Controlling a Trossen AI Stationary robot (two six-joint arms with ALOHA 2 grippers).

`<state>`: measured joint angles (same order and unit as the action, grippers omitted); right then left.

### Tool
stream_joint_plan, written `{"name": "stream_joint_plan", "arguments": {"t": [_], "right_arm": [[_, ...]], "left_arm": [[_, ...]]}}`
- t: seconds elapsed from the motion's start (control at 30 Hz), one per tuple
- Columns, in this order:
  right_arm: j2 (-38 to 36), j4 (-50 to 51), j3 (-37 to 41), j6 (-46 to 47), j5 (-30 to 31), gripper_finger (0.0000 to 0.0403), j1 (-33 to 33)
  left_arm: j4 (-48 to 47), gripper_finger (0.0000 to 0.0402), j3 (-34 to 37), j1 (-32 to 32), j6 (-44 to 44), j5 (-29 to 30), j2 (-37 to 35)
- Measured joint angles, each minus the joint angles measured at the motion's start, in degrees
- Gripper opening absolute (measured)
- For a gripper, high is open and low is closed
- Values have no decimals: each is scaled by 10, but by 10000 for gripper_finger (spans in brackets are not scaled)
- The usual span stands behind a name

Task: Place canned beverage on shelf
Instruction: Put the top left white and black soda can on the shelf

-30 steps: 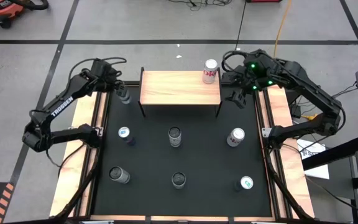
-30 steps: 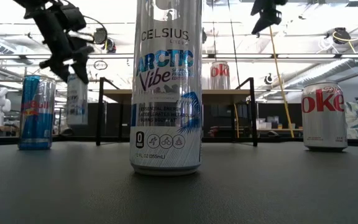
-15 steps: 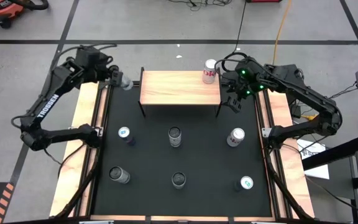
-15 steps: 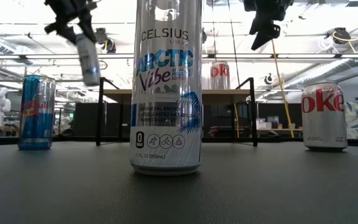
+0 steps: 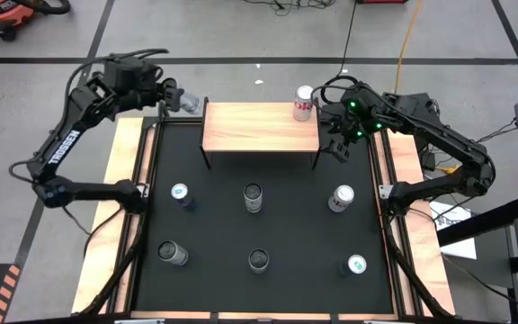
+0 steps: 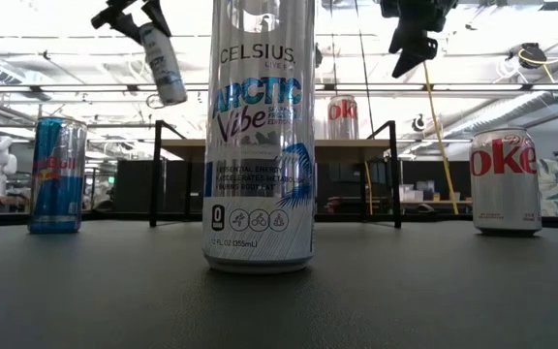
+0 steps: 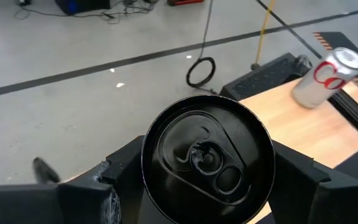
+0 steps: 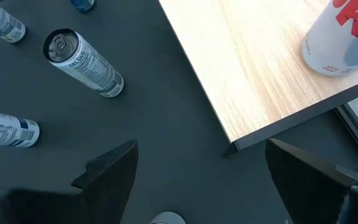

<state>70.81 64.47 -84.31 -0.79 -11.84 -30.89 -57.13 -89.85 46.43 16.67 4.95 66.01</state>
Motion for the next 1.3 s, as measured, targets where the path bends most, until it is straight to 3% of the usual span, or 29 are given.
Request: {"name": "stream_joint_plan", "arguments": {"t": [0.43, 0.63, 1.0, 1.3], "right_arm": [[0, 0, 0, 2, 0, 334, 0], [0, 0, 0, 6, 0, 334, 0], [0, 1, 0, 6, 0, 334, 0], [0, 1, 0, 6, 0, 334, 0]], "left_arm": [[2, 250, -97, -52, -5, 1, 145], [2, 250, -116, -69, -37, 36, 197], [2, 250, -118, -69, -35, 46, 260], [-8, 250, -118, -68, -35, 45, 267]]}}
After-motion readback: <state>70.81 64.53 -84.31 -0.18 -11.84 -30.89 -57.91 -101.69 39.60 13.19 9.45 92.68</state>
